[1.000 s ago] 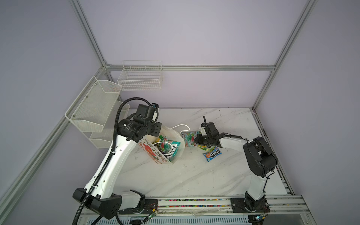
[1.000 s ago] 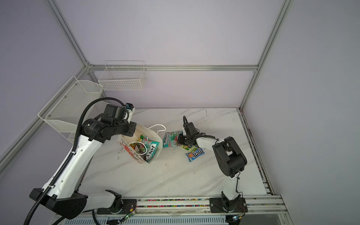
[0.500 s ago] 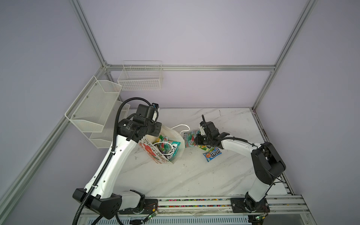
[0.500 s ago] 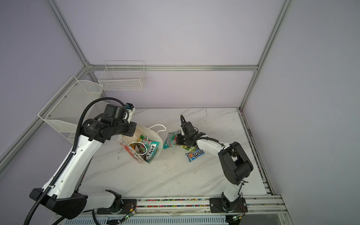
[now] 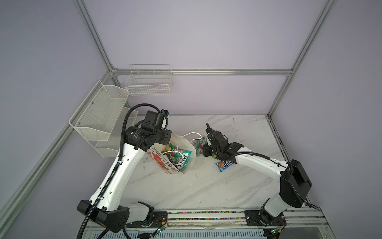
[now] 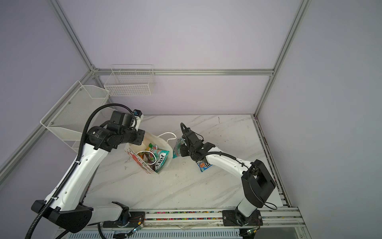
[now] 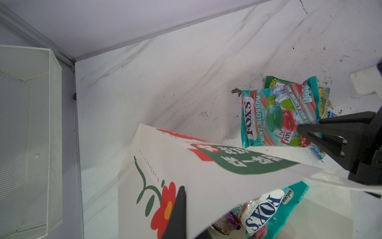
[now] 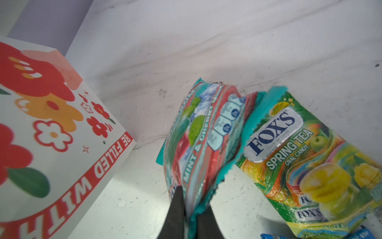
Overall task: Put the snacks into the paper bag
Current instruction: 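Lift the Mint Blossom bag upward with the right gripper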
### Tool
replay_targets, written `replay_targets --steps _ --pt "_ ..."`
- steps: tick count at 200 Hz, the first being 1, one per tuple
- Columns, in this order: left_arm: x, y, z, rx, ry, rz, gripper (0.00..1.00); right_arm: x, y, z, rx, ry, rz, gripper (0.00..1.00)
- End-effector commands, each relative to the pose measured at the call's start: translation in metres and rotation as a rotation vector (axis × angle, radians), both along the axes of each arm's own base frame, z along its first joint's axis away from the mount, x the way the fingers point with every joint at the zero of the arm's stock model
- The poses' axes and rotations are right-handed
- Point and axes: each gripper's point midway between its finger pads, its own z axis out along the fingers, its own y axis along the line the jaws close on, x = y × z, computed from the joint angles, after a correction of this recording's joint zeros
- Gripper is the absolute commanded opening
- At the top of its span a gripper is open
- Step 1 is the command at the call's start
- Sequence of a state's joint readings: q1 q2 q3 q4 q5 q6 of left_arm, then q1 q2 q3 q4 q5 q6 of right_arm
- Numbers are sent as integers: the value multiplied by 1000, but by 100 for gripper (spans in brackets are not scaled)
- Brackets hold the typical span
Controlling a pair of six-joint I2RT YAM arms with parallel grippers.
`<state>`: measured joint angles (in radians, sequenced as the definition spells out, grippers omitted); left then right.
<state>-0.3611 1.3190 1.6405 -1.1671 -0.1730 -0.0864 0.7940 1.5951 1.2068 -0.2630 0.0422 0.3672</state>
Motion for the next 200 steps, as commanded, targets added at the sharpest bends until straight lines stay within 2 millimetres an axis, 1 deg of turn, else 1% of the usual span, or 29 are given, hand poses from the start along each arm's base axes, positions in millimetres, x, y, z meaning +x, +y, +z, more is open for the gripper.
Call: replay_targets --steps 1,14,33,82,121,164,195,200 --pt "-2 -2 13 -37 -49 -7 0 5 -4 44 5 -122 -32 0" --pt "-2 -2 13 -38 -48 -7 0 3 -4 53 3 -147 -32 0" --pt "-3 -3 13 -39 -46 -9 0 0 -5 61 -6 -174 -34 0" --pt "-3 -3 14 -41 -47 -9 0 -8 -4 69 -42 -210 -25 0" --pt "-3 -3 13 -40 -46 -10 0 -17 1 83 -34 -256 3 0" --pt "-3 -2 12 -37 -45 -8 0 -20 -6 96 -24 -286 -10 0" --pt "-4 -2 12 -38 -43 -6 0 -25 -11 109 -7 -322 -13 0" --pt "-4 -2 12 -38 -43 -6 0 -26 -11 108 -10 -324 -10 0"
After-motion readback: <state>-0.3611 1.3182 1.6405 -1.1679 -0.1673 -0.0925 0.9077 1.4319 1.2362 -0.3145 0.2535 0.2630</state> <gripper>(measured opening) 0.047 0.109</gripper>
